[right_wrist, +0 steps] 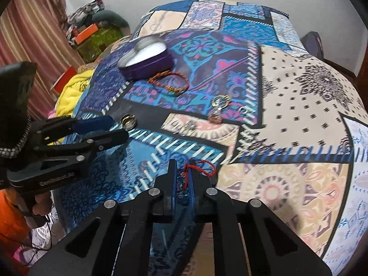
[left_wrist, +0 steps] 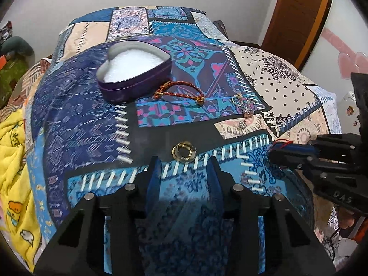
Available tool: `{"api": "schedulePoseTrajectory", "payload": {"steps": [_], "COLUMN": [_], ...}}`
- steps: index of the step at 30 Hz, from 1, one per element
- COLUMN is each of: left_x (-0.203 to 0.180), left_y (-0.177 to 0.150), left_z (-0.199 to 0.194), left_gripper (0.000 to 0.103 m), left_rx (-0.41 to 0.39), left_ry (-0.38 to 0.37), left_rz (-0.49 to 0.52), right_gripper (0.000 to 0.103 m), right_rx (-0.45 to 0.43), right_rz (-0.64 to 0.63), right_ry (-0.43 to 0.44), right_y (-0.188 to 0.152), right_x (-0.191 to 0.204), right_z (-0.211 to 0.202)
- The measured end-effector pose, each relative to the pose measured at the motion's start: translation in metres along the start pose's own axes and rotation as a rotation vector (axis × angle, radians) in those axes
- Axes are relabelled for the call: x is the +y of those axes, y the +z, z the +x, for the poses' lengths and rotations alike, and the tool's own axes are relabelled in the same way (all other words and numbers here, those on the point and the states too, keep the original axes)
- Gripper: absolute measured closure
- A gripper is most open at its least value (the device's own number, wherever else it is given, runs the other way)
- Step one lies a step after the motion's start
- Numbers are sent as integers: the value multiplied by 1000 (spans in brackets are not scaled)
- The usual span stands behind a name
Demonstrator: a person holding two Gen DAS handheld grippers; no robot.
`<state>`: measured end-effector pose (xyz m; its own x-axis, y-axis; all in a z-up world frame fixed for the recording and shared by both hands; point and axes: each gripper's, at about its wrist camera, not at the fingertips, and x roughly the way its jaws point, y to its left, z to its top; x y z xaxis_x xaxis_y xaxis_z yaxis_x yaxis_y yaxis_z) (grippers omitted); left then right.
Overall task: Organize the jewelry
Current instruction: 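Lower the left tool to a ring while the right tool reaches the red beaded bracelet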
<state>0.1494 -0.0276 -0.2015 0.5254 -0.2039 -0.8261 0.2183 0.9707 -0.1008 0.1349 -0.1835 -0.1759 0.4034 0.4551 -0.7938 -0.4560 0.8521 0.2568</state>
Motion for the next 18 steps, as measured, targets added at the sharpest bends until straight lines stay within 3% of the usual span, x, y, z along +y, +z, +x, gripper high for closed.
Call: {"api": "schedulePoseTrajectory", "payload": {"steps": [2, 7, 18], "left_x": [-1, -6, -4], "left_y": [3, 6, 6], "left_z": [4, 10, -7], "left_gripper": [64, 82, 83], "left_rx": [-5, -16, -28], "left_ry": [-12, 34, 4], "left_rz": [1, 21, 6], "right_gripper": [95, 95, 95], "right_rx": [-6, -13, -39], "right_rz": [8, 7, -1], "right_ry": [-3, -3, -3], "right_y": [3, 5, 8], "right_x": [-4, -6, -4], "right_z": [-1, -2, -10]}}
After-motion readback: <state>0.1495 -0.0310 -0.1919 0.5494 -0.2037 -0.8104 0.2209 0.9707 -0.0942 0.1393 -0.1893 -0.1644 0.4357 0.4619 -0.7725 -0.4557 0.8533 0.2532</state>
